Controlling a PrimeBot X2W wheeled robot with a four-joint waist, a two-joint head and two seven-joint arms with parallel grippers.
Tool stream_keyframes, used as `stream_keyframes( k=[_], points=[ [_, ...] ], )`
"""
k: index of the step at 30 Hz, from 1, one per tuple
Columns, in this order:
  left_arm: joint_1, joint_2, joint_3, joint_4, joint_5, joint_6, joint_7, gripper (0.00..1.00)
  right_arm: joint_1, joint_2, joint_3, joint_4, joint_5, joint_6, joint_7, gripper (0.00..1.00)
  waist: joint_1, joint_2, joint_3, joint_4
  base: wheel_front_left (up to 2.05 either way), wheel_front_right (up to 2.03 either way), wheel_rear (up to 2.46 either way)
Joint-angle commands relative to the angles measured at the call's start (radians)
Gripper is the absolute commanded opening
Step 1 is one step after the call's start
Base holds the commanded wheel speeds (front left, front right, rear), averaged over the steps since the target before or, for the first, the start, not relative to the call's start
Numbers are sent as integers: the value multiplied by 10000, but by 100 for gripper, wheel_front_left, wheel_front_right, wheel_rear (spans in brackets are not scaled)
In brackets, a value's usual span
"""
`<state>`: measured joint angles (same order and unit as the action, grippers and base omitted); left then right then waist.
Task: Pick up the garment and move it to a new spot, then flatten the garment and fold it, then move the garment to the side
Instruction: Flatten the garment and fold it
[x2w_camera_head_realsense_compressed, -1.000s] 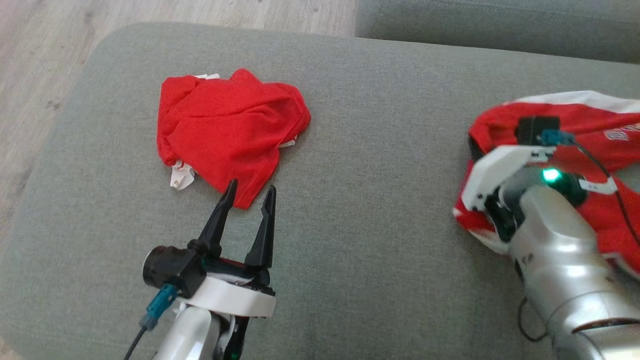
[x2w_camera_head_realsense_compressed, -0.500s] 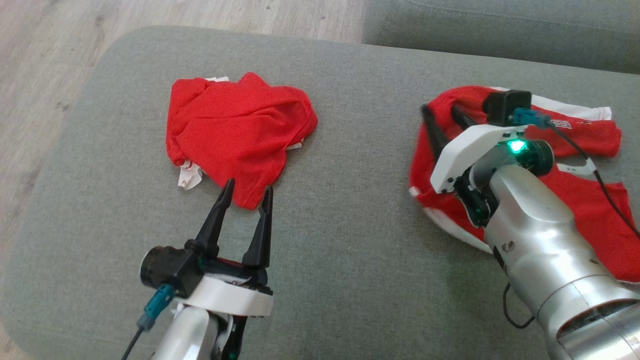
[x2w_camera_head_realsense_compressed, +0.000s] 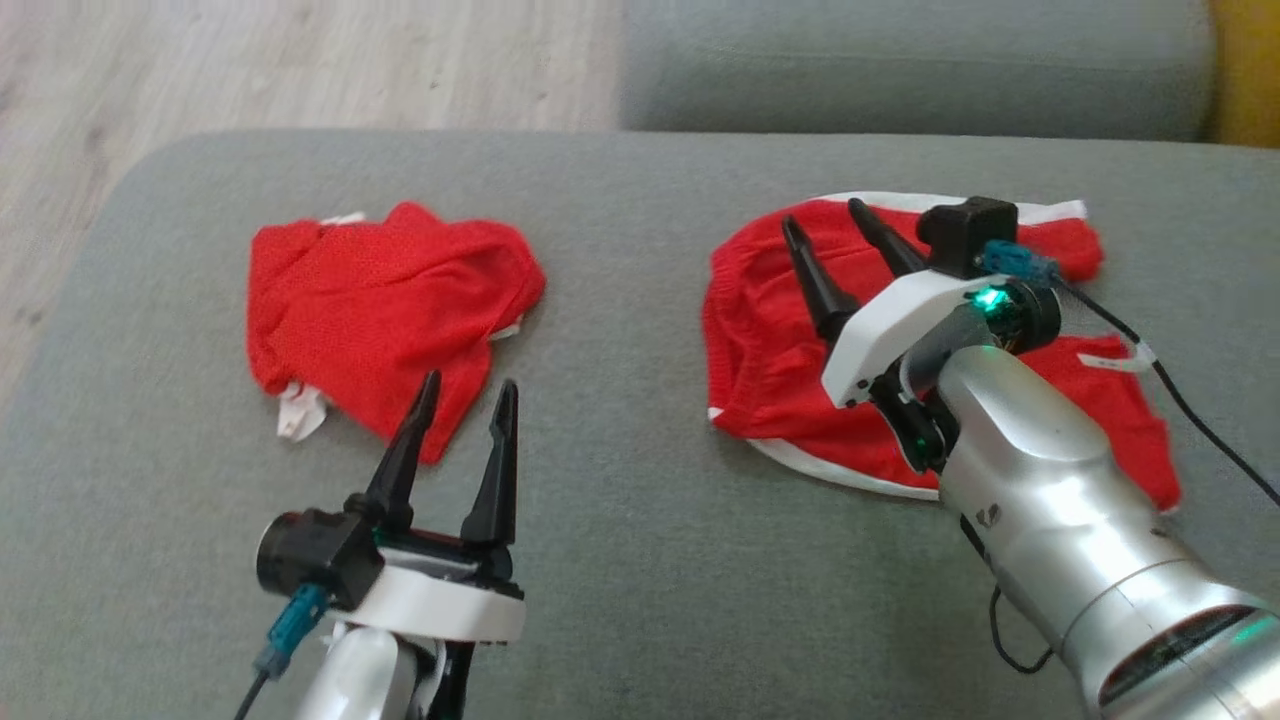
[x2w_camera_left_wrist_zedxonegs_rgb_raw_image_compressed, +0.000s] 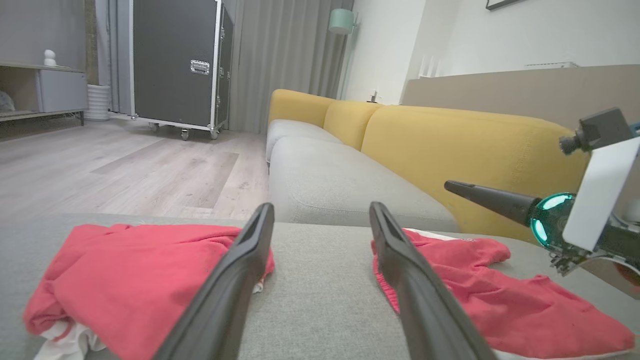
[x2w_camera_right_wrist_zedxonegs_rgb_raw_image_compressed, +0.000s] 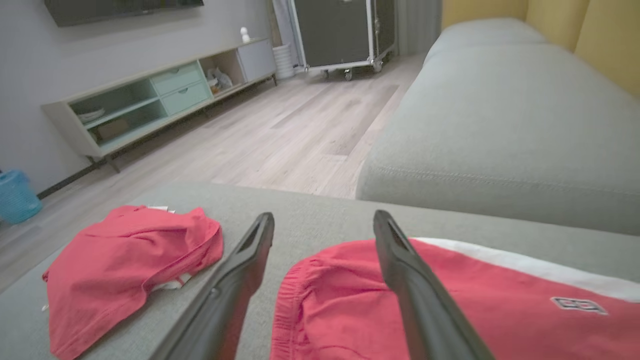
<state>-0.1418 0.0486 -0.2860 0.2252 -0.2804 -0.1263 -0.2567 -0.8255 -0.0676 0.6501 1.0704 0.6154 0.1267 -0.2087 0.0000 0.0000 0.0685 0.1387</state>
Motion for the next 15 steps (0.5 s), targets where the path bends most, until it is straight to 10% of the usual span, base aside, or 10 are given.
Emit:
stream_keyframes(
  k=[1, 7, 15],
  points=[
    [-141, 16, 398, -364, 72, 21, -51, 100, -103, 174, -19, -163, -89, 40, -227, 100, 0, 0, -331, -383, 0, 0, 0],
    [78, 16, 511, -536, 48, 63, -51, 100, 383, -91, -1168, -264, -744, 40, -519, 100, 0, 0, -710, -1024, 0, 0, 0],
    [109, 16, 663, -748, 13, 152, -51, 100, 3020, -793, -4514, -3462, -2543, 40, -528, 100, 0, 0, -715, -1689, 0, 0, 0]
  ],
)
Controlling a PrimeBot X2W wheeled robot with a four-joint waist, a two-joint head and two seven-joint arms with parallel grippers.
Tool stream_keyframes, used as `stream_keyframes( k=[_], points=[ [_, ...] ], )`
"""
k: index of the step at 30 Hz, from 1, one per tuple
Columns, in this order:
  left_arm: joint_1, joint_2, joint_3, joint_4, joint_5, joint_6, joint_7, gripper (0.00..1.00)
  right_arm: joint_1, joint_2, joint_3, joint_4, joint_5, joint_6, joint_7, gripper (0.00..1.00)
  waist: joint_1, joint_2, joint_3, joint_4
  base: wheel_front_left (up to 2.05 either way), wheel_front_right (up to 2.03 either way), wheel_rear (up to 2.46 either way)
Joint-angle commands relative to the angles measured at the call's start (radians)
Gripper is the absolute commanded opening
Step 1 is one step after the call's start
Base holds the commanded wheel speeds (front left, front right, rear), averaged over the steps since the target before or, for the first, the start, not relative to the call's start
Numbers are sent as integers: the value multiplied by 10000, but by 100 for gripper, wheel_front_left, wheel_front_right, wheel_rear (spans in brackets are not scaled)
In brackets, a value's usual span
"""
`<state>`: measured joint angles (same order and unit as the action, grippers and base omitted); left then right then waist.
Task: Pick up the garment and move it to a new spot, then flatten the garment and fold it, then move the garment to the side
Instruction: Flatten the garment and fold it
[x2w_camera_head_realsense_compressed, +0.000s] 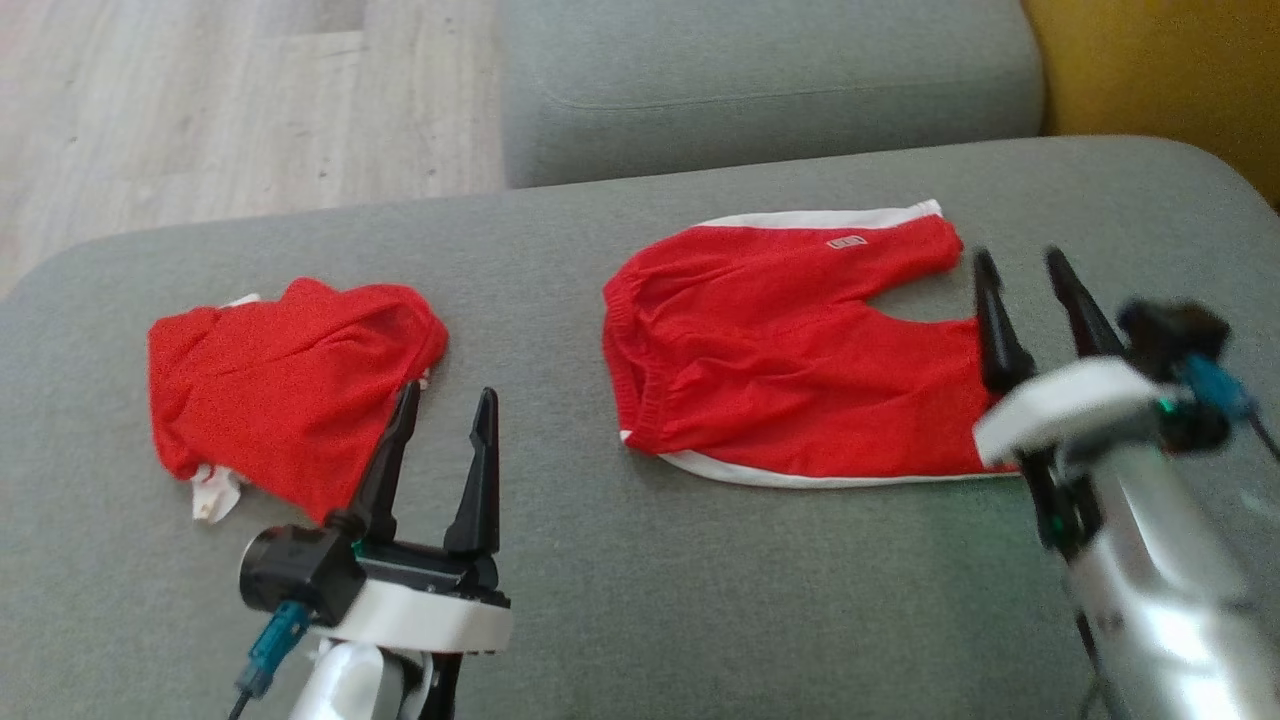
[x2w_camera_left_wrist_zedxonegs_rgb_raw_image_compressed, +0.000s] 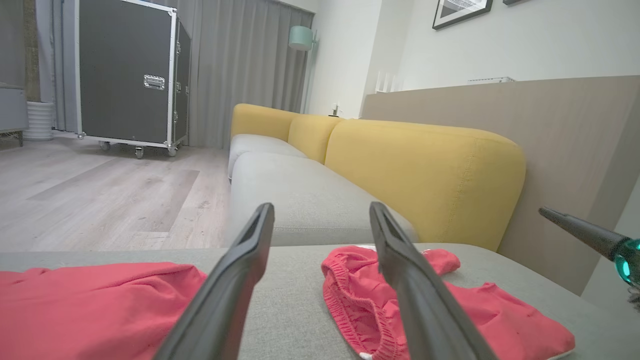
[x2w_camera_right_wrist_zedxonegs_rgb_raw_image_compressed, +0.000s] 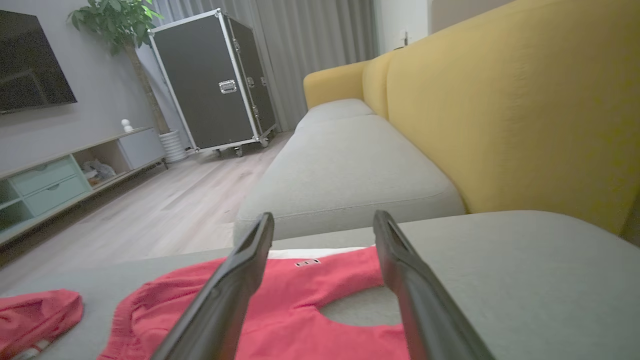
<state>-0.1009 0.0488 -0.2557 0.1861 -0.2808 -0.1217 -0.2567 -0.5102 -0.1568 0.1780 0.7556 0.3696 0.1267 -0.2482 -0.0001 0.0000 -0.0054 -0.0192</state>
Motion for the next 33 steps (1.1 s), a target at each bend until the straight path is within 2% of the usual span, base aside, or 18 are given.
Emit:
stream_keyframes(
  k=[1, 5, 9, 13, 19, 24, 29, 33],
  points=[
    [-295, 14, 348, -357, 1, 101, -51, 100, 296, 121, -133, -812, -448, 40, -133, 100, 1, 0, 52, -180, 0, 0, 0],
    [-291, 14, 399, -301, -286, 68, -51, 100, 1939, 487, -1258, -2662, -1672, 40, -134, 100, 1, 0, 163, -377, 0, 0, 0],
    [-318, 14, 507, -157, -204, 24, -51, 100, 3229, 864, -1842, -3937, -2406, 40, -134, 100, 1, 0, 299, -466, 0, 0, 0],
    [-367, 14, 469, -88, -192, -9, -51, 100, 3807, 1023, -2012, -4502, -2582, 40, -134, 100, 1, 0, 464, -531, 0, 0, 0],
    [-624, 14, 157, 90, -33, -50, -51, 100, 3770, 1059, -1953, -4750, -2436, 40, -135, 100, 1, 0, 665, -590, 0, 0, 0],
    [-1215, 84, -820, 982, 375, -82, -51, 100, 3625, 1062, -1888, -4869, -2273, 40, -135, 100, 1, 0, 997, -632, 0, 0, 0],
    [-2158, 596, -2431, 2464, -1, -87, -11, 100, 3537, 1063, -1824, -4809, -2181, 40, -135, 100, 1, 0, 1332, -766, 0, 0, 0],
    [-3018, 980, -3331, 3684, -163, -88, 331, 100, 3394, 1064, -1721, -4777, -2100, 40, -135, 100, 1, 0, 1587, -961, 0, 0, 0]
  ],
)
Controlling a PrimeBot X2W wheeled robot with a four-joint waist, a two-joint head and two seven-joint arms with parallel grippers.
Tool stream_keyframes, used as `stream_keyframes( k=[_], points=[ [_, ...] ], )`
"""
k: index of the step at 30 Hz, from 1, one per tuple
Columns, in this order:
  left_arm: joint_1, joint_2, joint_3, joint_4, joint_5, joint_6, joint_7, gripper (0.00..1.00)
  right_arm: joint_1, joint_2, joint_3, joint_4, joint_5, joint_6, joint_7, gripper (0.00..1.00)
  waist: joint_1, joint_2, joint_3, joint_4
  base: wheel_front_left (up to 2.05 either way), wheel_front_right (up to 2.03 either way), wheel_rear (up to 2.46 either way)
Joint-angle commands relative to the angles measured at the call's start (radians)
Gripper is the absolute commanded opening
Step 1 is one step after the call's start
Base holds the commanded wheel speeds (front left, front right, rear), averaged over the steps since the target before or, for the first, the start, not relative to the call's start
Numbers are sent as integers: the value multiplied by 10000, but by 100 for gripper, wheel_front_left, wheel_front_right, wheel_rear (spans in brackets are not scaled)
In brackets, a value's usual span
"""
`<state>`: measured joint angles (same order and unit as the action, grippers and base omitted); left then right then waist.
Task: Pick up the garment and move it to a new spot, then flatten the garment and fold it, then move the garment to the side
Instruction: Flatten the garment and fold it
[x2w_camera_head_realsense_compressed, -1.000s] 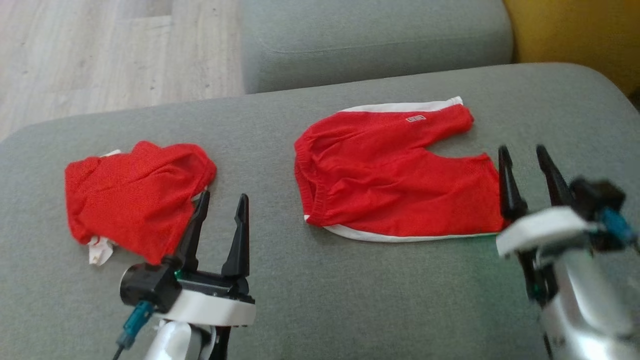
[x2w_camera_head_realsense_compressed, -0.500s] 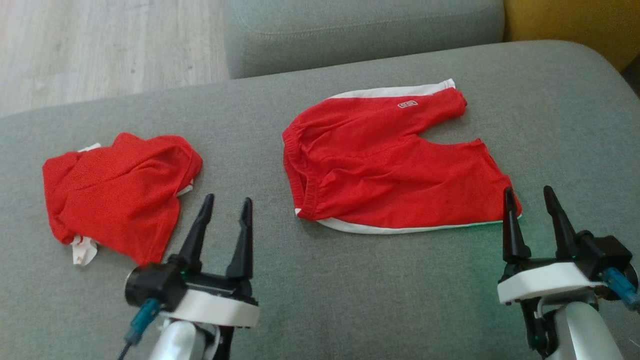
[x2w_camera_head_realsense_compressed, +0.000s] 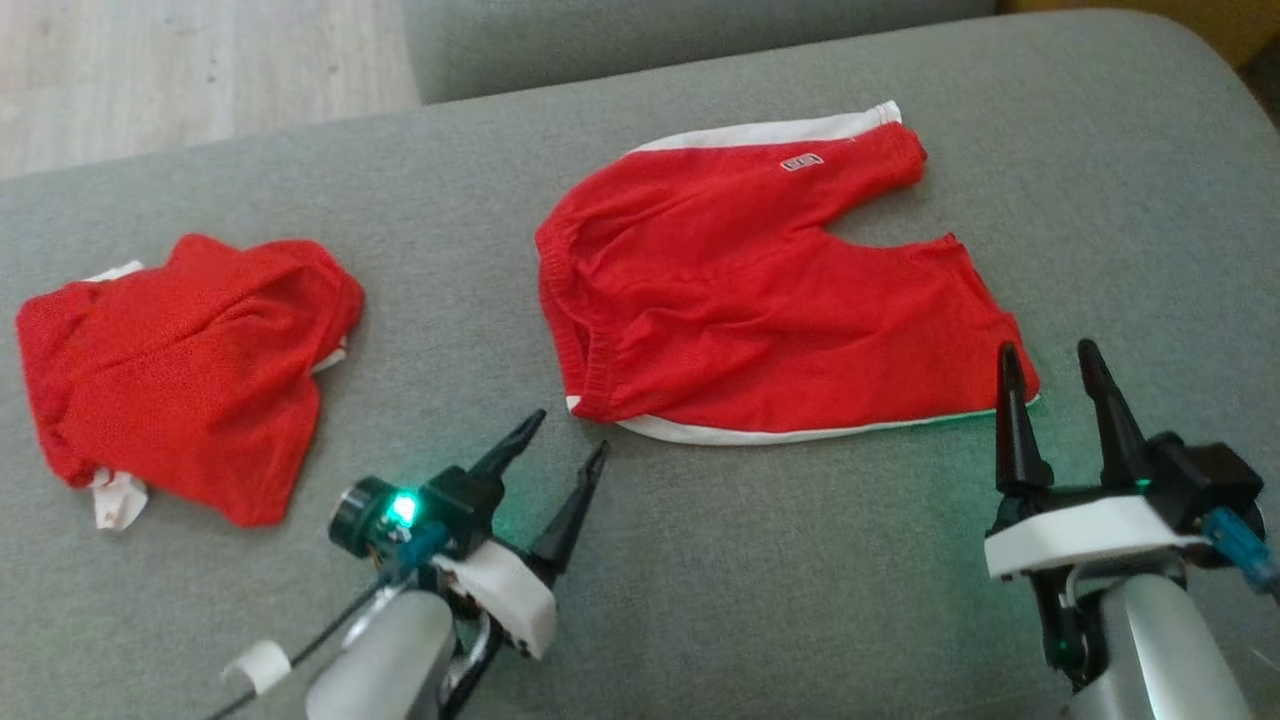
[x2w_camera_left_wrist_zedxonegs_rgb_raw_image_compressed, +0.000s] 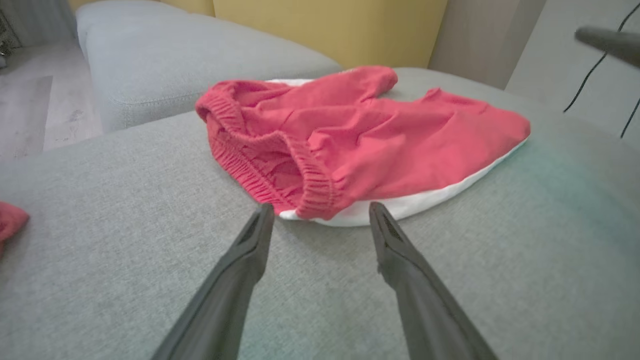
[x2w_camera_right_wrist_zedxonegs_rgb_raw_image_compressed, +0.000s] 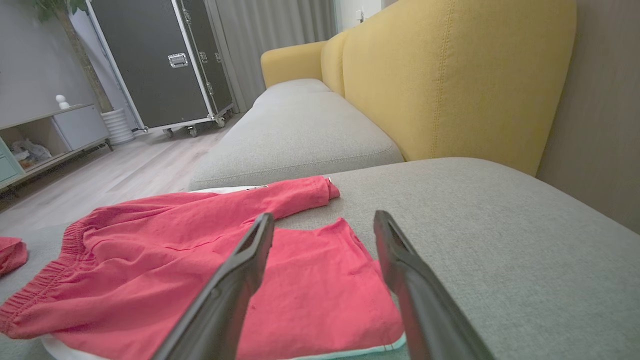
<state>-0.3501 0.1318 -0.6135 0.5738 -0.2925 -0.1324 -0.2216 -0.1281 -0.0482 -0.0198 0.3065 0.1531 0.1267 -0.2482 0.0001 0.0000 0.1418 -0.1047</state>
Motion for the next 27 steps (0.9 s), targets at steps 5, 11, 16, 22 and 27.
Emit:
stream_keyframes(
  k=[5, 11, 16, 22, 27],
  points=[
    [-1405, 296, -223, 1007, -47, 19, 70, 100, -608, -21, 296, -295, 133, 40, -135, 100, -1, 0, 416, -356, 0, 0, 0],
    [-2160, 318, -949, 1700, -171, 18, -115, 100, -754, -21, 292, -325, 203, 40, -135, 100, -1, 0, 696, -610, 0, 0, 0],
    [-2639, 328, -1269, 1975, -472, 18, -340, 91, -825, -21, 220, -229, 224, 40, -135, 100, -1, 0, 838, -754, 0, 0, 0],
    [-2726, 338, -1514, 1958, -593, 18, -391, 0, -950, -20, -250, 763, -305, 40, -129, 100, -1, 0, 843, -650, 0, 0, 0],
    [-2666, 350, -1365, 1566, -650, 18, -398, 0, -1452, -20, -782, 2071, -745, 40, 224, 100, -1, 0, 791, -431, 0, 0, 0]
  ],
)
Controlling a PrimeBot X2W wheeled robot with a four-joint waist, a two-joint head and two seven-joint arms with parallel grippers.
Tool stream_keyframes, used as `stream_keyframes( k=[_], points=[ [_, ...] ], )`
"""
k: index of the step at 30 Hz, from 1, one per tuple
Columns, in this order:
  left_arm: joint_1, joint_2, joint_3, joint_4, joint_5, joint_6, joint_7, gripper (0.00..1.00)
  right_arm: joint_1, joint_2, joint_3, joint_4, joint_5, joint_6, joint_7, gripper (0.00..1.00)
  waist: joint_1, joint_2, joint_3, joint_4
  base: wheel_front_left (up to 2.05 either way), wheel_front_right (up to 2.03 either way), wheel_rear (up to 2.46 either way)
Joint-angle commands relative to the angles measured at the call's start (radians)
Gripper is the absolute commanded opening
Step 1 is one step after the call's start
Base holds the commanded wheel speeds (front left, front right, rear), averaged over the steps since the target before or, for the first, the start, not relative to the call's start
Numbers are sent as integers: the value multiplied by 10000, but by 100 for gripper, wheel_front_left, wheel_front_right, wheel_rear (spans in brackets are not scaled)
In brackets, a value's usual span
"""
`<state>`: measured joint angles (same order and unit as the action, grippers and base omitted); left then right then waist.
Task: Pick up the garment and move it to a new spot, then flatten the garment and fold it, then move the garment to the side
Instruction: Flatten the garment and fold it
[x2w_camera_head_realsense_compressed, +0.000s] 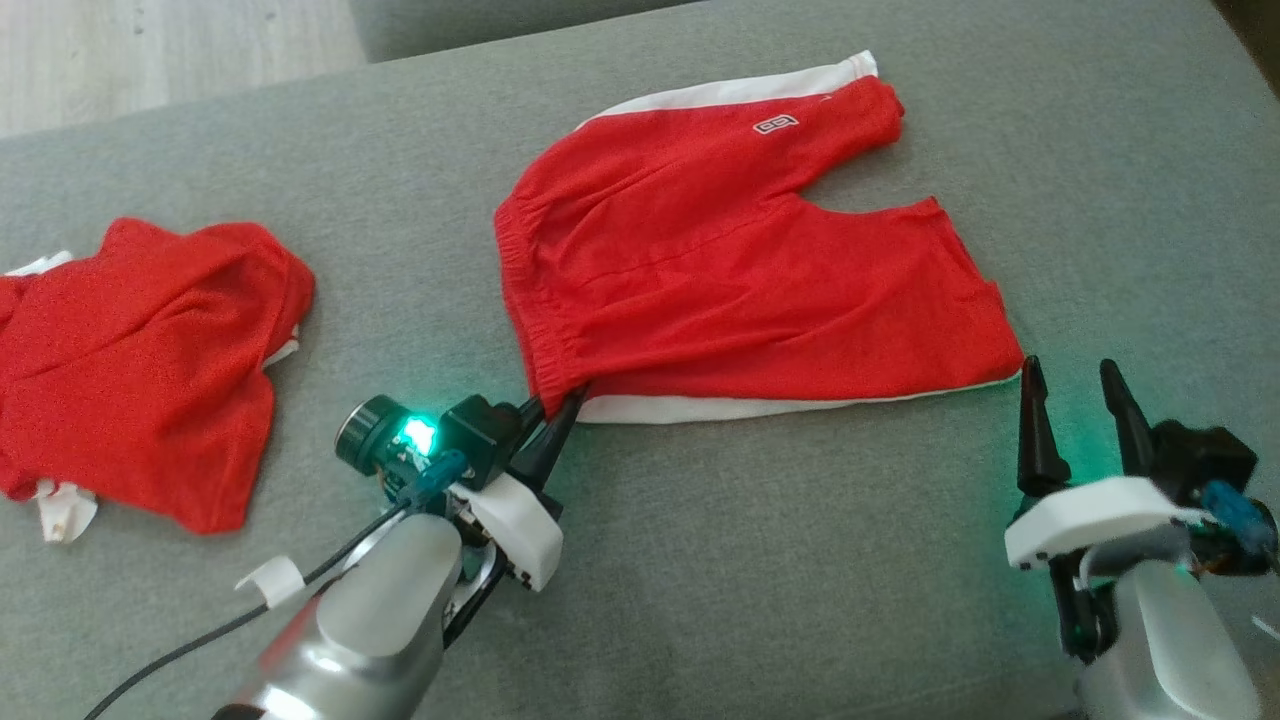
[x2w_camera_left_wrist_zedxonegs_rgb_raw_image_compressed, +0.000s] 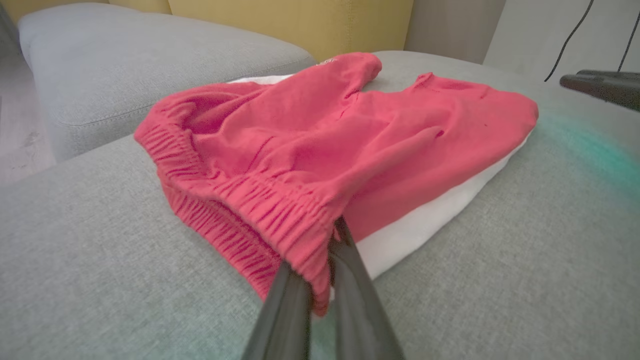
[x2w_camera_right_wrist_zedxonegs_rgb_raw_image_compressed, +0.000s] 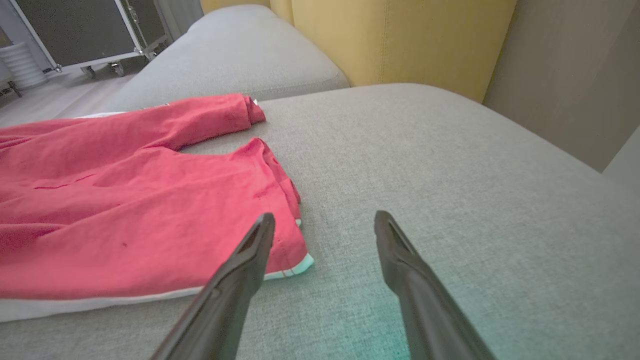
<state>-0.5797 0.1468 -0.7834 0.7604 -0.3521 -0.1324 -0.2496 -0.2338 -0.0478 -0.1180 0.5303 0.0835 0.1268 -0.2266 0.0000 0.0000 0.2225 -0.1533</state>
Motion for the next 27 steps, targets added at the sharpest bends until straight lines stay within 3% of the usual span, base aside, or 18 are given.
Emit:
stream_keyframes(
  k=[1, 9, 17, 18, 19, 27],
  points=[
    [-370, 201, 334, -300, -54, 18, -118, 0, -396, -24, 200, -167, -49, 39, 8, 100, 0, 0, -15, 55, 0, 0, 0],
    [-220, 125, 494, -812, 131, 18, -120, 0, -1307, -24, 128, 1938, -202, 39, 737, 100, 0, 0, -16, 308, 0, 0, 0],
    [-172, 61, 570, -916, 226, 18, -121, 0, -1812, -24, 748, 3178, -116, 39, 806, 97, 0, 0, -59, 402, 0, 0, 0],
    [-155, 70, 579, -893, 234, 18, -121, 0, -1855, -24, 813, 3283, -104, 39, 786, 45, 0, 0, -76, 397, 0, 0, 0],
    [-133, 81, 574, -849, 245, 18, -121, 0, -1897, -24, 889, 3371, -111, 39, 751, 0, 0, 0, -99, 390, 0, 0, 0],
    [-7, 181, 529, -467, -102, 18, -121, 0, -2313, -24, 1410, 3132, 636, 39, 28, 0, 0, 0, -536, 306, 0, 0, 0]
  ],
)
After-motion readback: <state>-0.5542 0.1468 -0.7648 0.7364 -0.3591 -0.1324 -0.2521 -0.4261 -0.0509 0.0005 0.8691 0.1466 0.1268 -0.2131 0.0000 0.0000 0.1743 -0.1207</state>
